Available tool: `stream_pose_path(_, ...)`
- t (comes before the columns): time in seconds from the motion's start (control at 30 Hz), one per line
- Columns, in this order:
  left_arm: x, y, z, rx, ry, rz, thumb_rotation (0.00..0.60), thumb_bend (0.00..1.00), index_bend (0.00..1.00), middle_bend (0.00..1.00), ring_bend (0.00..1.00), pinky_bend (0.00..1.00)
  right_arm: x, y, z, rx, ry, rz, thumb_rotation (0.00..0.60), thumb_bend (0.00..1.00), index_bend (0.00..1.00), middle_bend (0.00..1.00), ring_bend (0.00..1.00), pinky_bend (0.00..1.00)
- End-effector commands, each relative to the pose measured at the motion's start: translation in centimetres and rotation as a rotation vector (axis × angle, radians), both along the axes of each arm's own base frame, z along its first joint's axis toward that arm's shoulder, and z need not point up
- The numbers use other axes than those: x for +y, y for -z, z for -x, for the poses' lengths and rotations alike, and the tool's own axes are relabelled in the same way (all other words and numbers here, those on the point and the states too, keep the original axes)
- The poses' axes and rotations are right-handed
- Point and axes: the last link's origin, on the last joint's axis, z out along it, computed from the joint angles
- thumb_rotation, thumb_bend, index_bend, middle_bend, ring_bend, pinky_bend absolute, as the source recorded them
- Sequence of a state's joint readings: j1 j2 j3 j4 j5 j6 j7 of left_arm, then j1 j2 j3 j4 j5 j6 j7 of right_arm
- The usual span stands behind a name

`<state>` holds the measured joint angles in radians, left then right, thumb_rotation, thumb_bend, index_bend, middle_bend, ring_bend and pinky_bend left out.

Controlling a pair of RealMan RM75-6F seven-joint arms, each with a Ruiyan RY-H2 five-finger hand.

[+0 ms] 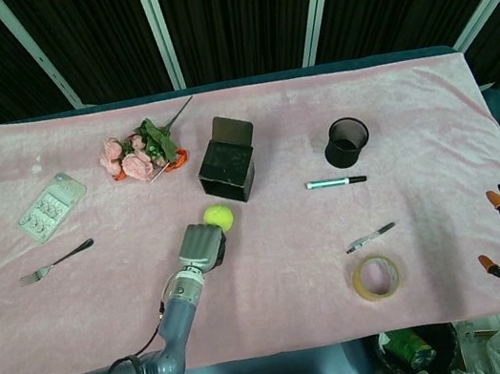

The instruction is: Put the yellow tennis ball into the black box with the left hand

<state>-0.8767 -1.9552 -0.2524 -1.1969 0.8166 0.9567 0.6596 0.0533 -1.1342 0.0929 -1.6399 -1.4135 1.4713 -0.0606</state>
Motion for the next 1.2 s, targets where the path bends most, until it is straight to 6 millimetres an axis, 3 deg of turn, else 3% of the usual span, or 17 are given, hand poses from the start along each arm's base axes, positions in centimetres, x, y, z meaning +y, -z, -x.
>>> stream_pose_path(0.03,1.4,0.7,-0.7,0.008,-0.019,-0.013,0.600,0.56,0.92,0.84,0.75,0.99,0.0,0.0,0.0,-0.002,0.001,0.001,0.600,0.11,0.04,0.00,0.10,0.17)
stream_pose_path(0.6,5.6,1.5,-2.2,0.055,0.012,-0.053,0.600,0.56,0.92,0.84,0.74,0.98,-0.1,-0.1,0.1,-0.014,0.017,0.006,0.600,0.11,0.04,0.00,0.10,0.17)
stream_pose_path(0.67,6.2,1.7,-3.2,0.039,0.024,-0.052,0.600,0.56,0.92,0.84,0.74,0.98,-0.2,-0.1,0.2,-0.015,0.024,0.009,0.600,0.11,0.04,0.00,0.10,0.17)
stream_pose_path(0.93,7.0,2.1,-4.3,0.032,0.048,-0.080,0.600,0.56,0.90,0.82,0.72,0.97,-0.2,0.0,0.2,-0.016,0.030,0.008,0.600,0.11,0.04,0.00,0.10,0.17)
stream_pose_path(1.07,7.4,2.0,-4.2,0.035,0.032,-0.103,0.600,0.55,0.81,0.77,0.66,0.92,-0.2,0.0,0.2,-0.021,0.031,0.010,0.600,0.11,0.04,0.00,0.10,0.17)
stream_pose_path(1.2,7.6,2.0,-3.9,0.040,0.006,-0.113,0.600,0.54,0.60,0.61,0.51,0.77,-0.2,0.0,0.2,-0.021,0.034,0.006,0.600,0.11,0.03,0.00,0.10,0.17)
